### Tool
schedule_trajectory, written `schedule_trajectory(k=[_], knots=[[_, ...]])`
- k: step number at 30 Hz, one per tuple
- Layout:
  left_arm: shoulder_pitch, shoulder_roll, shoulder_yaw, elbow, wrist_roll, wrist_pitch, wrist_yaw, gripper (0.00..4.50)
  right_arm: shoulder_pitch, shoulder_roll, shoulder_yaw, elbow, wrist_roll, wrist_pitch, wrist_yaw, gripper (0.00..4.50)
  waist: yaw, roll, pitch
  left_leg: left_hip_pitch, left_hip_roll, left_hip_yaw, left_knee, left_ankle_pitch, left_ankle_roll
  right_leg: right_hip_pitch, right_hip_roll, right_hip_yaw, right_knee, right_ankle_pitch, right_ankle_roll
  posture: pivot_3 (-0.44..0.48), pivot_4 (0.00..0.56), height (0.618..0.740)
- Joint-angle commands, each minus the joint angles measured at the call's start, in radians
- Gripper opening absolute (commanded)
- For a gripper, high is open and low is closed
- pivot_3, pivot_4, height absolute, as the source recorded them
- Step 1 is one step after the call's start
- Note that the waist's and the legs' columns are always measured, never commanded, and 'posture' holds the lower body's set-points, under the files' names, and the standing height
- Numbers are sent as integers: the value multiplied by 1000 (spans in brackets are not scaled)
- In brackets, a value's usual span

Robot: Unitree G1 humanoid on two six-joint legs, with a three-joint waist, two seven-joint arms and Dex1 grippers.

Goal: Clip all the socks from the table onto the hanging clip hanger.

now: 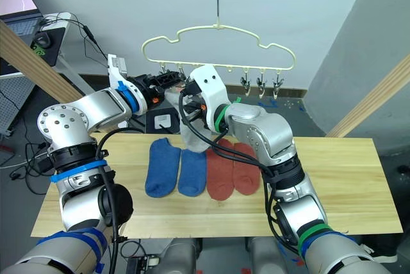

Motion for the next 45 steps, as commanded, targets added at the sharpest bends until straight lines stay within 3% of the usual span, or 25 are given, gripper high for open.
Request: schedule_trajectory(k=[1, 5, 9, 16, 23, 26, 33, 40, 45], knots=[[8, 23, -21, -53, -15, 8, -38, 2863, -12, 8, -1, -34, 4, -11, 9, 228, 2, 0, 0, 0, 0, 0, 0, 0, 0, 0, 0, 0, 0, 0, 0, 100, 288, 740], [35, 55, -92, -105, 9, 0, -100, 2869, -5, 6, 8, -41, 2, -6, 9, 1348, 3, 0, 0, 0, 0, 0, 0, 0, 0, 0, 0, 0, 0, 0, 0, 101, 287, 740], [70, 84, -138, -173, 33, -46, -150, 2869, 10, -7, 16, -49, -14, -11, 4, 2811, 5, 0, 0, 0, 0, 0, 0, 0, 0, 0, 0, 0, 0, 0, 0, 107, 286, 740], [240, 197, -327, -377, 235, -321, -322, 2869, 84, -50, 9, -177, 6, 54, 7, 2811, 13, 0, 0, 0, 0, 0, -2, 1, -1, -1, 0, 0, -1, 0, 0, 124, 278, 740], [389, 193, -366, -506, 332, -488, -366, 2869, 201, -161, -30, -400, 71, 136, 50, 2811, 25, 0, 0, -1, 0, 0, -2, 0, 0, -1, -1, 0, -2, 0, 0, 132, 273, 740], [457, 216, -404, -565, 393, -541, -389, 2869, 249, -236, -102, -510, 133, 196, 83, 2811, 28, 0, 0, -1, 0, -1, -2, 0, 1, -1, -1, 0, -1, 0, 0, 134, 270, 740], [594, 188, -489, -648, 530, -728, -410, 2869, 359, -467, -316, -688, 268, 245, 183, 2811, 42, 0, 0, -1, 0, -1, -2, -1, 1, -1, 0, 0, -1, 0, 0, 135, 267, 740], [597, 84, -575, -565, 685, -929, -368, 2869, 458, -649, -484, -733, 370, 224, 263, 2811, 46, 0, 0, -2, -1, -1, 2, -1, 2, 1, 0, 0, -2, 0, 0, 108, 262, 740], [586, -8, -601, -508, 746, -995, -323, 1732, 482, -739, -546, -738, 416, 208, 280, 2854, 43, 0, -1, -2, -1, 0, 3, -1, 2, 1, 0, 1, -1, 0, 0, 80, 266, 740]])
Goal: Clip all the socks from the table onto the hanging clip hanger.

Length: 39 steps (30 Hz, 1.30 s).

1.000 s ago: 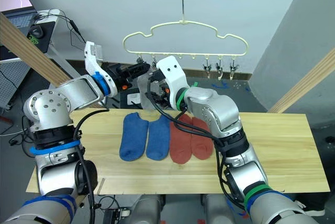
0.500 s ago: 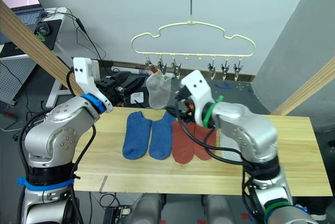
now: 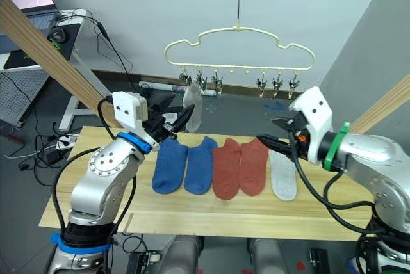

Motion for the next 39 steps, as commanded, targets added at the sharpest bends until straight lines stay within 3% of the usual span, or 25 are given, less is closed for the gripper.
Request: schedule_trajectory(k=[1, 10, 21, 39], knots=[[-7, -46, -18, 1, 44, -47, 36, 1437, -1, -46, -56, -32, 46, -26, 16, 2854, -2, 0, 0, 0, 0, 0, 0, 0, 0, 0, 0, 0, 0, 0, 0, 73, 271, 740], [-58, -141, -9, 65, 105, -57, 120, 1437, -49, -134, -113, -21, 169, -17, 4, 2854, -1, 0, 0, 0, 0, 0, 1, 0, 0, 1, 1, 0, 1, 0, 0, 39, 294, 740], [-126, -209, -24, 151, 130, -62, 134, 1437, -90, -151, -153, -21, 346, -27, -112, 2854, -11, 0, 0, 0, 0, -1, 2, 0, 0, 1, 1, 0, 1, 0, 0, -6, 299, 740], [-289, -278, 20, 327, 157, -122, 219, 1437, -26, -217, -148, -20, 548, -118, -318, 2854, -33, 0, 0, 0, 0, -1, 2, 0, 0, 2, 1, 0, 1, 0, 0, -45, 310, 740]])
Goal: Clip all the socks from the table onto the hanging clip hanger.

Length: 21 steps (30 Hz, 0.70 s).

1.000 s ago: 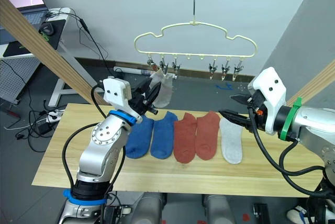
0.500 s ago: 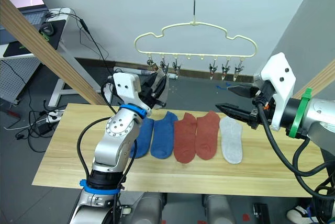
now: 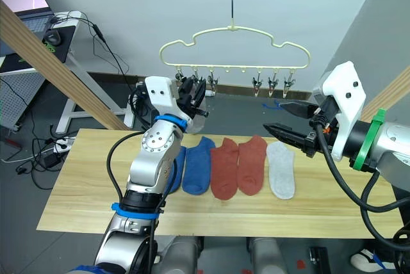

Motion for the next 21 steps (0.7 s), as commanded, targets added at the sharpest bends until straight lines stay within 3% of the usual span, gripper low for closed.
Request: schedule_trajectory(k=[1, 21], knots=[[-37, -15, 14, -21, -3, -20, 14, 1437, 14, -27, -25, -19, 40, -43, -34, 2854, -1, 0, 0, 0, 0, 0, 0, 0, 0, 0, 0, 0, 0, 0, 0, -45, 313, 740], [-59, -41, 24, 4, 0, -14, 16, 1437, 94, -133, -5, -13, 151, -153, -135, 2854, -17, 0, 0, 0, 0, 0, 0, 0, 0, 0, 0, 0, 0, 0, 0, -62, 323, 740]])
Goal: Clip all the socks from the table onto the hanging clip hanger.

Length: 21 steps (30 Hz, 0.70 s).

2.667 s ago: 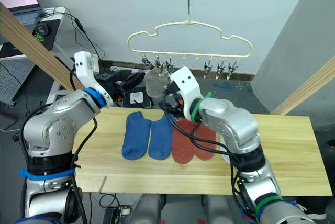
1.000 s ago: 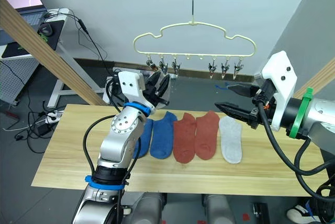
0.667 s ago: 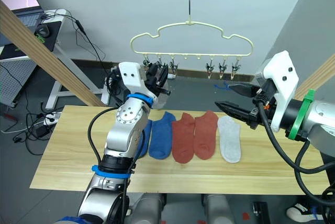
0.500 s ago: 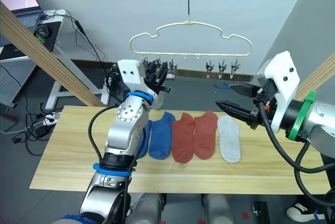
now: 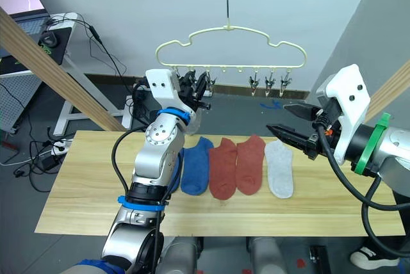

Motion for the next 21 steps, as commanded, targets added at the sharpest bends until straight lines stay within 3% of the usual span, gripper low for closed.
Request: schedule_trajectory(k=[1, 6, 13, 21], knots=[[-7, -6, -4, -31, 2, -16, 3, 1437, 9, -22, -15, -12, 32, -39, -13, 2854, -3, 0, 0, 0, 0, 0, 0, 0, 0, 0, 0, 0, 0, 0, 0, -62, 323, 740], [-13, -7, 3, -26, -4, -20, 3, 1437, 17, -38, -6, -9, 43, -60, -27, 2854, -5, 0, 0, 0, 0, 0, 0, 0, 0, 0, 0, 0, 0, 0, 0, -63, 323, 740], [-14, -9, 10, -27, -12, -26, 2, 280, 25, -56, 3, -6, 49, -81, -36, 2854, -5, 0, 0, 0, 0, 0, 0, 0, 0, 0, 0, 0, 0, 0, 0, -63, 321, 740], [-16, 8, 23, -54, -22, 4, -9, 278, 32, -54, 28, -5, 53, -100, -53, 2854, -5, 0, 0, 0, 0, 0, 0, 0, 0, 0, 0, 0, 0, 0, 0, -46, 322, 740]])
